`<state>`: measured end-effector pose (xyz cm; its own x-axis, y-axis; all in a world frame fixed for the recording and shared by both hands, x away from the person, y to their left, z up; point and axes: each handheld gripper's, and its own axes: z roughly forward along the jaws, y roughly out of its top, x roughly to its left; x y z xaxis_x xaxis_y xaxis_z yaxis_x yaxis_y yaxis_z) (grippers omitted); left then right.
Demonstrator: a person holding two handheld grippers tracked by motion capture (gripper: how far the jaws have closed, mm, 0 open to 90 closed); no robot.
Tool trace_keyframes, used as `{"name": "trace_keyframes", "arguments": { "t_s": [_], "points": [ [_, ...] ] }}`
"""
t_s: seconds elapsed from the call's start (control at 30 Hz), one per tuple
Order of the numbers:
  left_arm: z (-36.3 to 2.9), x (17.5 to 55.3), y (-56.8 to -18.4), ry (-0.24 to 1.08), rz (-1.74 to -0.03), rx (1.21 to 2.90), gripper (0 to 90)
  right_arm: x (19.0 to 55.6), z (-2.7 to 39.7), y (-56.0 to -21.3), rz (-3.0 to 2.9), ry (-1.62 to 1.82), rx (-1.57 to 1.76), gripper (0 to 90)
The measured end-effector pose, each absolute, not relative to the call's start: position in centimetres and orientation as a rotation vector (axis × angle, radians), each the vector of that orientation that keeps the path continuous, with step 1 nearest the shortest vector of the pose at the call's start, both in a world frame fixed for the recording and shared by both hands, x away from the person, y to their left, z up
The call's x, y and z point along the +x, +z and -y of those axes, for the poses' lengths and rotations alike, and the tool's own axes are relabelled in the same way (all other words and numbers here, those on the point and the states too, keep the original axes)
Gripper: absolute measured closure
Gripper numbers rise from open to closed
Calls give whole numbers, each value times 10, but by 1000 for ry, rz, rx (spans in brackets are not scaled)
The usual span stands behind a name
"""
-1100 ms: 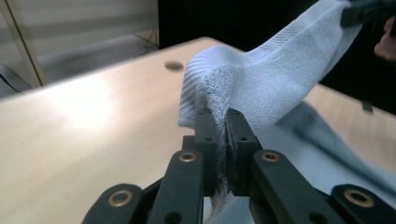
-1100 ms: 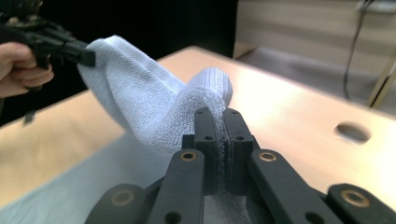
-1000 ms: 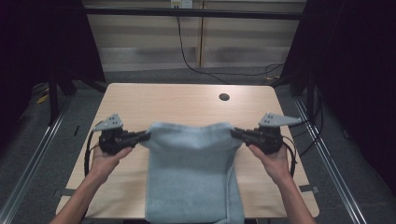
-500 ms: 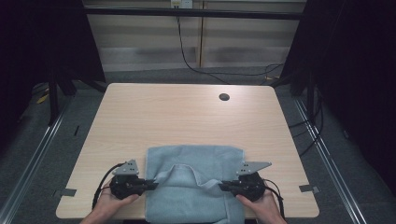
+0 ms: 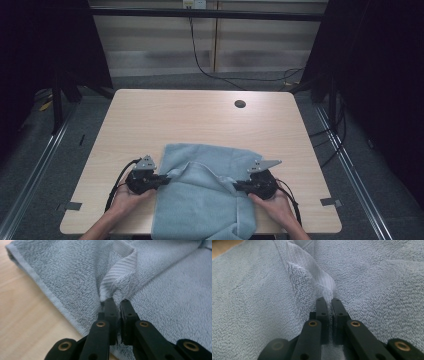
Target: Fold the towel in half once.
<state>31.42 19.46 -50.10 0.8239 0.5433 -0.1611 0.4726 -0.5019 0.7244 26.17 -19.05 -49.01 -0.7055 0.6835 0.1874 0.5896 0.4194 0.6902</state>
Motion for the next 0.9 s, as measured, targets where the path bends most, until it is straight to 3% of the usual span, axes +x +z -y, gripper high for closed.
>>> {"name": "trace_keyframes", "arguments": {
  "t_s": [0.6, 0.9],
  "points": [
    [-199, 364, -505, 191, -879, 2114, 859, 329, 189, -485, -2377, 1137, 1224, 864],
    [-202, 360, -503, 175, -885, 2094, 854, 325, 169, -451, -2327, 1387, 1087, 864]
  ]
}}
